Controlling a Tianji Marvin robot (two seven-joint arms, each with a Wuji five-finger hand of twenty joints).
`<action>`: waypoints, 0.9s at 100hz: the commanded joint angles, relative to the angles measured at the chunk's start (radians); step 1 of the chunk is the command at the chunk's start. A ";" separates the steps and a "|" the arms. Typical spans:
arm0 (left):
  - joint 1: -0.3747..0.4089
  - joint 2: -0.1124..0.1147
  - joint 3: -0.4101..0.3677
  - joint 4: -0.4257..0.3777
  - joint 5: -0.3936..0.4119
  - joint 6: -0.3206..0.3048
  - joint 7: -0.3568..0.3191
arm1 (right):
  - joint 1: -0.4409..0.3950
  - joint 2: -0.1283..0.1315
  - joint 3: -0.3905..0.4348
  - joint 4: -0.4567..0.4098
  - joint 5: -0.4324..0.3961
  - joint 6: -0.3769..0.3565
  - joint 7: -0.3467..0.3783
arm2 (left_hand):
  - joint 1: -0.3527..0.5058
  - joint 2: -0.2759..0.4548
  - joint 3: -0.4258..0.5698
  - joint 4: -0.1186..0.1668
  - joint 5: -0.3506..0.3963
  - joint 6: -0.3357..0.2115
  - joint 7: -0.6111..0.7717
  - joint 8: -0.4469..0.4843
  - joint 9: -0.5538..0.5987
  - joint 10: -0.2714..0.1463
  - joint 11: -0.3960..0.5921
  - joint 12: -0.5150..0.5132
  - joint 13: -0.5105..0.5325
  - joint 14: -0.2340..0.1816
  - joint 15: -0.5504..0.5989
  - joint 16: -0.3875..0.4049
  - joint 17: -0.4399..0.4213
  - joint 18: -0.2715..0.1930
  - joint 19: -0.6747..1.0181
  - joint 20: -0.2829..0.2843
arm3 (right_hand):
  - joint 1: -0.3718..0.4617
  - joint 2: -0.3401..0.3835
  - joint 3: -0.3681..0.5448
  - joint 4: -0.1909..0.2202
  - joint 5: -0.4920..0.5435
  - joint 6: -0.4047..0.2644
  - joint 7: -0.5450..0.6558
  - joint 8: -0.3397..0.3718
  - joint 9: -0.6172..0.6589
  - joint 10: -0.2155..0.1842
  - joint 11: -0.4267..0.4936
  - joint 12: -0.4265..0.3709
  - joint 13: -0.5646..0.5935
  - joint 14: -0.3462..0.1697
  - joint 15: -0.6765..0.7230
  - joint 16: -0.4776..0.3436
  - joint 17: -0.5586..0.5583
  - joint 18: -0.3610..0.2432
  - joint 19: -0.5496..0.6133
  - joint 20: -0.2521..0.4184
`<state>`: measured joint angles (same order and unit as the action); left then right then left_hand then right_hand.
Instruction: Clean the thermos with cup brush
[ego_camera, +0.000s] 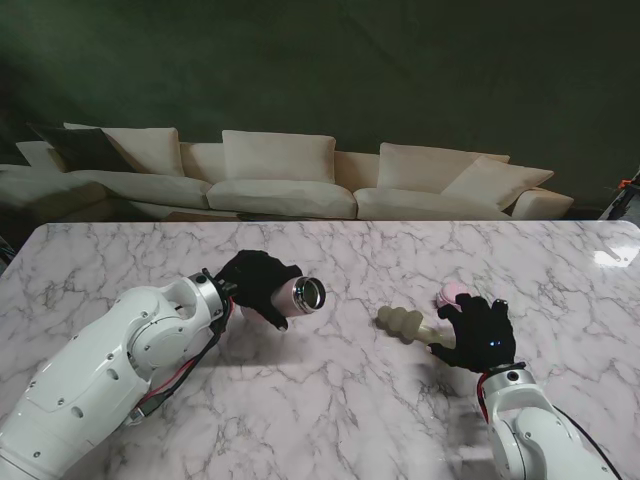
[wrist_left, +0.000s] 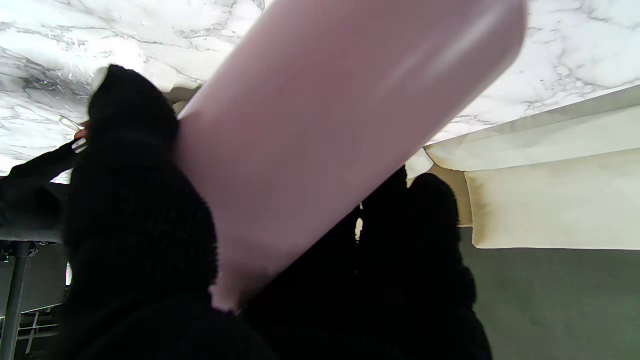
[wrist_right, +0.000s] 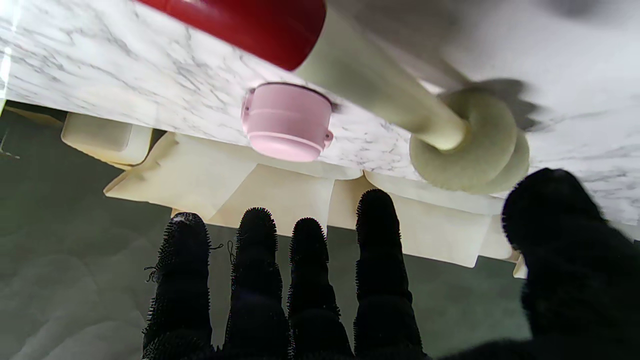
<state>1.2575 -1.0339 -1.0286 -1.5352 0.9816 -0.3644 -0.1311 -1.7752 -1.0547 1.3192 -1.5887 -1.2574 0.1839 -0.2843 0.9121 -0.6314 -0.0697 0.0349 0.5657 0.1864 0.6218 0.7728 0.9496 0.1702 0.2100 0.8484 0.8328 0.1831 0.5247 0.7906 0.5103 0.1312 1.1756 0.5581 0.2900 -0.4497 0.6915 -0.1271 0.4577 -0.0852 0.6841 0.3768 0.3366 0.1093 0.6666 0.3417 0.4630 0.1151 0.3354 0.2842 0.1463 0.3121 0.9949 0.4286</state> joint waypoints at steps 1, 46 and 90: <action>-0.003 0.002 0.002 -0.008 0.001 -0.002 -0.016 | 0.004 -0.002 -0.017 0.025 0.001 0.022 0.015 | 0.193 0.244 0.570 0.067 0.111 -0.176 0.167 0.052 0.099 -0.067 0.151 0.034 0.048 0.019 0.081 0.026 0.002 -0.039 0.041 0.027 | -0.028 0.019 -0.010 0.027 0.013 -0.002 0.004 0.019 -0.002 0.021 0.028 0.012 0.011 0.016 0.013 0.016 -0.007 0.034 0.010 0.014; -0.006 0.002 0.006 -0.007 0.000 -0.001 -0.022 | 0.091 0.001 -0.097 0.130 0.018 0.102 0.031 | 0.192 0.245 0.571 0.065 0.111 -0.176 0.168 0.052 0.099 -0.067 0.155 0.032 0.048 0.019 0.082 0.026 0.000 -0.040 0.043 0.027 | -0.015 0.058 -0.013 0.027 -0.009 -0.004 -0.011 0.027 -0.033 0.027 0.016 0.001 -0.010 0.016 0.019 0.018 -0.008 0.022 0.021 0.016; -0.008 0.002 0.008 -0.005 -0.004 -0.002 -0.022 | 0.131 -0.006 -0.152 0.172 0.079 0.162 0.060 | 0.192 0.247 0.571 0.064 0.112 -0.176 0.168 0.052 0.098 -0.066 0.158 0.029 0.049 0.020 0.083 0.026 -0.002 -0.039 0.045 0.029 | 0.120 0.072 0.048 0.019 0.112 -0.105 0.040 0.037 -0.014 0.024 0.006 -0.007 -0.004 0.014 0.034 0.017 0.004 0.015 0.041 0.017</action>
<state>1.2547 -1.0317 -1.0225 -1.5352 0.9799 -0.3643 -0.1394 -1.6465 -1.0564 1.1747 -1.4254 -1.1791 0.3332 -0.2314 0.9119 -0.6314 -0.0697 0.0349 0.5661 0.1864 0.6218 0.7728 0.9496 0.1702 0.2119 0.8470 0.8328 0.1831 0.5267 0.7906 0.5097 0.1313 1.1847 0.5585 0.3665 -0.4008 0.6975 -0.1154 0.5358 -0.1389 0.7006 0.4026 0.3338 0.1204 0.6667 0.3408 0.4622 0.1155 0.3504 0.2864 0.1490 0.3122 1.0209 0.4372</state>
